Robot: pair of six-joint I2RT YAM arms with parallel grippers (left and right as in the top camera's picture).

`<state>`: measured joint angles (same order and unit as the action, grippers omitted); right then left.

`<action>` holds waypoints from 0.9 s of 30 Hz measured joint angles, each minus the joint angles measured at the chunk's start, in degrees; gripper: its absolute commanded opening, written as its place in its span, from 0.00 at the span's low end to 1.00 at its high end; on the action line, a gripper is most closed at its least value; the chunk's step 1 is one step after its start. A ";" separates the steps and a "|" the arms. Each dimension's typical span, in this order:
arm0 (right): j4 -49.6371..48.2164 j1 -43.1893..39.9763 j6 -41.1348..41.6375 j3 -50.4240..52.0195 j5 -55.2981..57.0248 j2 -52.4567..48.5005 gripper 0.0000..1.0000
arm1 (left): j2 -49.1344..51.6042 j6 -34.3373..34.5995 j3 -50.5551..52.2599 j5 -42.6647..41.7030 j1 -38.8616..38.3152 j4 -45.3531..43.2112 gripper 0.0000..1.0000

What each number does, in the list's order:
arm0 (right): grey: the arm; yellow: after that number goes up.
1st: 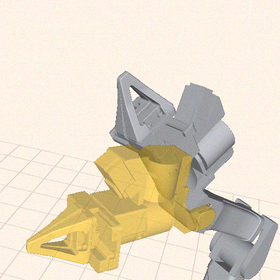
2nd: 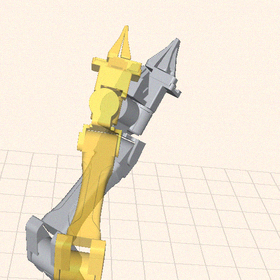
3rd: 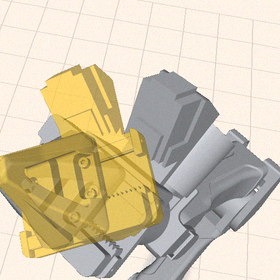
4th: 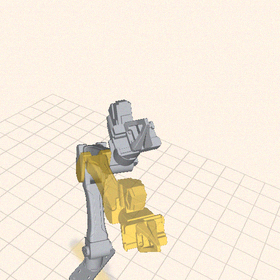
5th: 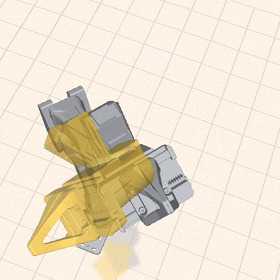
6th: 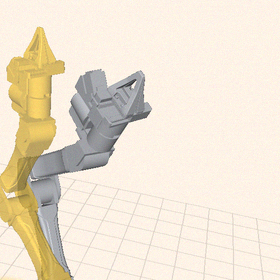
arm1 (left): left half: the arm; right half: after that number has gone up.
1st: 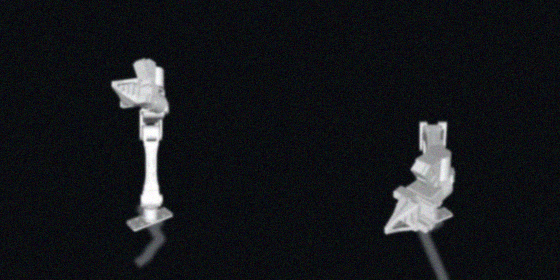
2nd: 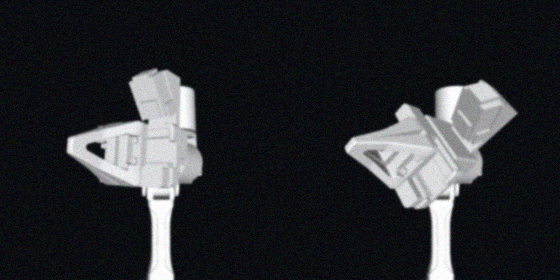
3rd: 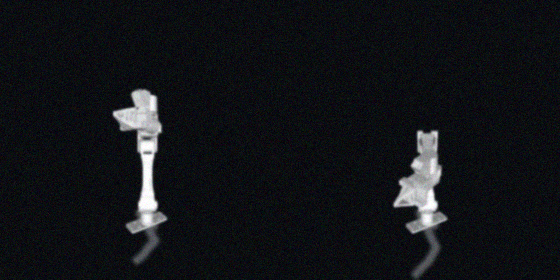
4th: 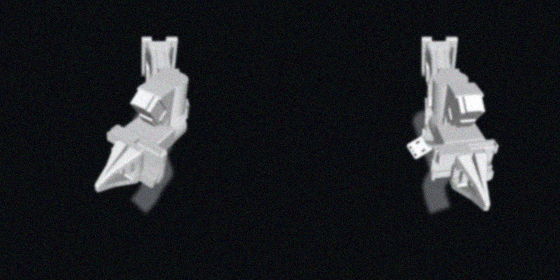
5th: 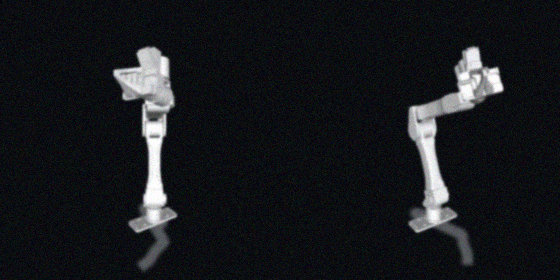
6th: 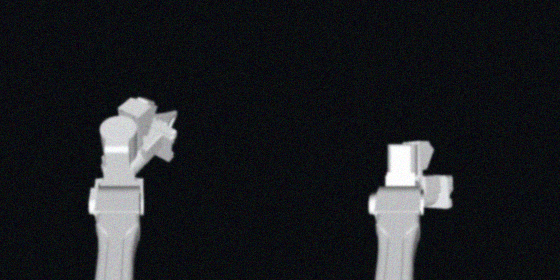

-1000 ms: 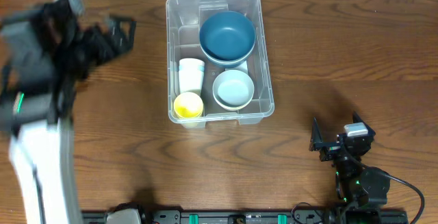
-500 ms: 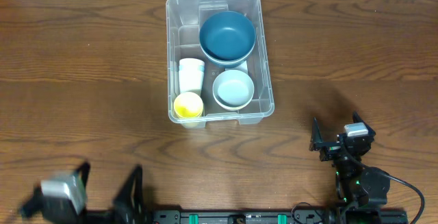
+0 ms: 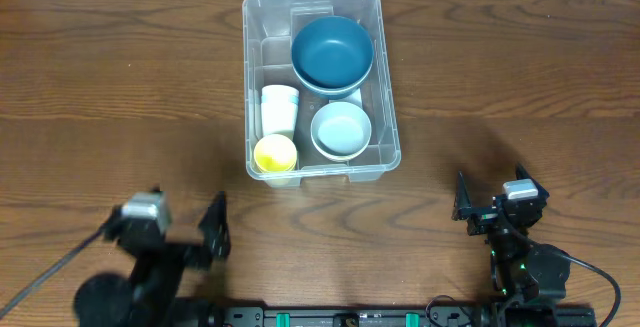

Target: Pack container

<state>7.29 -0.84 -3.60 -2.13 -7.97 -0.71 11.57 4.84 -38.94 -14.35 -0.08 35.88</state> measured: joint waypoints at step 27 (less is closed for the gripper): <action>0.00 0.00 0.00 0.00 0.00 0.00 0.99 | -10.99 -7.98 35.19 0.15 -1.16 -31.80 0.98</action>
<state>7.29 -0.84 -3.60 -2.13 -7.97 -0.71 0.58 -3.14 -3.75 -14.20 -1.23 4.08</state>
